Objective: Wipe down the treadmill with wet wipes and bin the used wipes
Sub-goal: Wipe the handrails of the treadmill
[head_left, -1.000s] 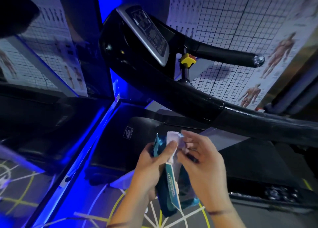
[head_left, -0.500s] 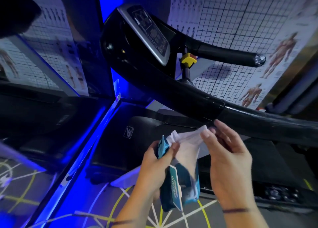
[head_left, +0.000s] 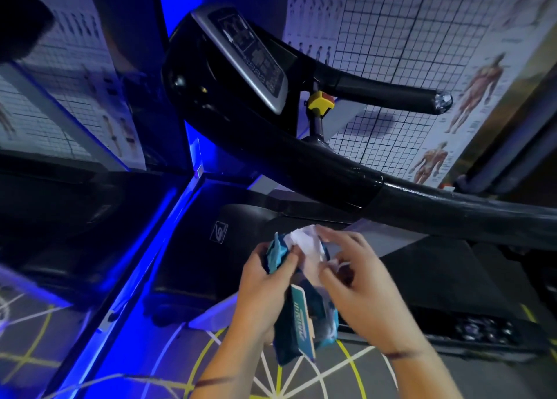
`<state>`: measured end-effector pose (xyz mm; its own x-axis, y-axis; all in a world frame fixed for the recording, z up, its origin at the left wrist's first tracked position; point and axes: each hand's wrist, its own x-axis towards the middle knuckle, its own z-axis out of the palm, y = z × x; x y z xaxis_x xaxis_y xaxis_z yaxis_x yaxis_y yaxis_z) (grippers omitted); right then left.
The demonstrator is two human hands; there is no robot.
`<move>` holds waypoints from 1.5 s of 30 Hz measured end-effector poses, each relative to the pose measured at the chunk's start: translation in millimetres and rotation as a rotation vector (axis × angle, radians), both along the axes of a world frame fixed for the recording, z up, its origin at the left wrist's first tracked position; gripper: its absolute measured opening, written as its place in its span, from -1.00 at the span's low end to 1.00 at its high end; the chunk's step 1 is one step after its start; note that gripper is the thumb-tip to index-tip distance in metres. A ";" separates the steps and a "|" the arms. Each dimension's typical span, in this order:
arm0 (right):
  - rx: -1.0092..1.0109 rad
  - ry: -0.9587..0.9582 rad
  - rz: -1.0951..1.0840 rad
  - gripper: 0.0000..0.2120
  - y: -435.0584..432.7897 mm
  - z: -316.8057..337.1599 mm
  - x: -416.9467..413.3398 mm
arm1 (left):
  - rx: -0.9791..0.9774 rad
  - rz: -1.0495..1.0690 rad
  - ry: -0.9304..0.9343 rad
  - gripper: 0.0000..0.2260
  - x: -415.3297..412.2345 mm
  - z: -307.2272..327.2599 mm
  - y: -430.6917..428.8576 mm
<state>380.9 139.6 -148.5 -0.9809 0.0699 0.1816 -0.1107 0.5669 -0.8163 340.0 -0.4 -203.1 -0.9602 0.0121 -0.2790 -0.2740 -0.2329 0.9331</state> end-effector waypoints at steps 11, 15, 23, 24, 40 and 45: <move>-0.148 0.162 -0.268 -0.86 -2.2 -18.2 -10.3 | 0.016 0.023 -0.045 -0.76 3.3 -8.8 -7.6; -0.385 0.175 -0.303 -0.94 -2.0 -11.9 -13.8 | 0.006 0.009 -0.072 -0.68 2.7 -7.7 -9.5; -0.623 0.322 -0.416 -0.94 -0.7 -2.7 -11.7 | -0.029 0.087 -0.060 -0.79 2.3 -3.0 -3.5; -0.657 0.356 -0.437 -0.92 -0.1 -0.6 -11.3 | -0.026 0.108 -0.067 -0.80 1.3 -4.2 -3.9; -1.026 0.186 -0.477 -0.80 17.2 -6.5 -12.3 | 0.202 0.260 -0.149 -0.88 0.5 5.2 5.4; -1.121 -0.133 -0.391 -0.84 -3.2 -27.4 -16.8 | 0.225 0.208 -0.212 -0.88 7.5 11.4 12.0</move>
<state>364.1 136.4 -175.8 -0.8643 0.4226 -0.2728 0.0337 -0.4924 -0.8697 347.5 11.6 -191.7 -0.8696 -0.0938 -0.4849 -0.3811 -0.4969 0.7796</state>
